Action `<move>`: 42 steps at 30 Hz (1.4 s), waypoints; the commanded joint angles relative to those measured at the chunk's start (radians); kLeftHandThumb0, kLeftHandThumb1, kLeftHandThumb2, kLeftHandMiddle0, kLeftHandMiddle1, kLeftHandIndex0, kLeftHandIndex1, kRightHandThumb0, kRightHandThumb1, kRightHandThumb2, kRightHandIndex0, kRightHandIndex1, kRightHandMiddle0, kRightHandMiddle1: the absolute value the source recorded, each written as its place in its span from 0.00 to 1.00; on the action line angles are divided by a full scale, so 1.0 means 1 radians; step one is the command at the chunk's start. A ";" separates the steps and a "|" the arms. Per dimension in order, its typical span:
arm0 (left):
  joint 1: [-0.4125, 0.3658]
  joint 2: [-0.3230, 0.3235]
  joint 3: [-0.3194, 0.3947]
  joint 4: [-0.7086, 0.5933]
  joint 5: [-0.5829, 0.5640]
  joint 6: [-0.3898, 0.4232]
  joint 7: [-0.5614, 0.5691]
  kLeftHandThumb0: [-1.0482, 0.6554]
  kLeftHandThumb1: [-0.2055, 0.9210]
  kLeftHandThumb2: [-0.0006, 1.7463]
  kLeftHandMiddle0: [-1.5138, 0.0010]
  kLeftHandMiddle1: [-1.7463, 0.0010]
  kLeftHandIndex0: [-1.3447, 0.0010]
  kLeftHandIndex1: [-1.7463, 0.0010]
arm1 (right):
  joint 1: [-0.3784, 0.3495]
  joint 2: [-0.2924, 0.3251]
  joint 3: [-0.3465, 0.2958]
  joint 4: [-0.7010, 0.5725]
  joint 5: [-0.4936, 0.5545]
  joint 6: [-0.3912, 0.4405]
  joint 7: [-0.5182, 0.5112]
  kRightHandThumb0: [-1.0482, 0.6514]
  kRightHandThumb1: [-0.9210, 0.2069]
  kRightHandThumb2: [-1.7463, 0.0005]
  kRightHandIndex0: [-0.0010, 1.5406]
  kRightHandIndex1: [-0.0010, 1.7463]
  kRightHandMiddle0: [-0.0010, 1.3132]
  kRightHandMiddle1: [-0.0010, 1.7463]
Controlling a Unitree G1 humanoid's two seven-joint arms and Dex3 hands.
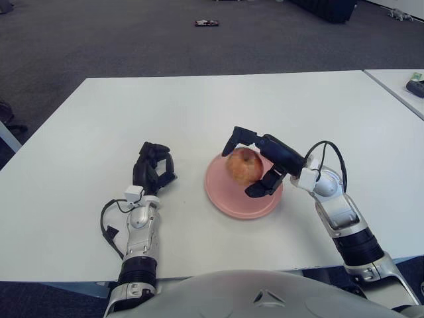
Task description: Put the apple into the plate.
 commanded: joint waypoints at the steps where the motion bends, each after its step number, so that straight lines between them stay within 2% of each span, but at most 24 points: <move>1: 0.039 -0.002 0.001 0.036 -0.004 0.000 -0.001 0.37 0.65 0.61 0.37 0.00 0.67 0.00 | -0.020 -0.040 0.004 -0.001 -0.011 0.001 0.037 0.04 0.23 0.56 0.00 0.04 0.00 0.14; 4: 0.039 -0.001 0.001 0.037 -0.007 -0.002 -0.004 0.37 0.65 0.61 0.37 0.00 0.67 0.00 | -0.019 -0.048 0.004 -0.012 -0.013 0.014 0.047 0.02 0.18 0.61 0.00 0.01 0.00 0.04; 8: 0.037 0.000 0.002 0.045 -0.012 -0.014 -0.009 0.37 0.65 0.61 0.37 0.00 0.66 0.00 | -0.015 -0.062 0.003 -0.042 -0.018 0.045 0.058 0.00 0.17 0.64 0.00 0.00 0.00 0.01; 18: 0.034 0.003 0.002 0.053 0.000 -0.020 -0.002 0.37 0.64 0.62 0.36 0.00 0.66 0.00 | -0.007 -0.083 0.002 -0.089 -0.036 0.101 0.070 0.00 0.17 0.66 0.00 0.00 0.00 0.00; 33: 0.032 -0.002 0.003 0.052 -0.017 -0.018 -0.013 0.37 0.65 0.61 0.37 0.00 0.67 0.00 | 0.003 -0.102 -0.002 -0.132 -0.040 0.132 0.076 0.00 0.16 0.68 0.00 0.00 0.00 0.00; 42: 0.030 -0.005 0.006 0.055 -0.019 -0.025 -0.014 0.37 0.65 0.61 0.38 0.00 0.67 0.00 | 0.020 -0.103 -0.015 -0.157 -0.034 0.141 0.060 0.00 0.10 0.70 0.00 0.00 0.00 0.00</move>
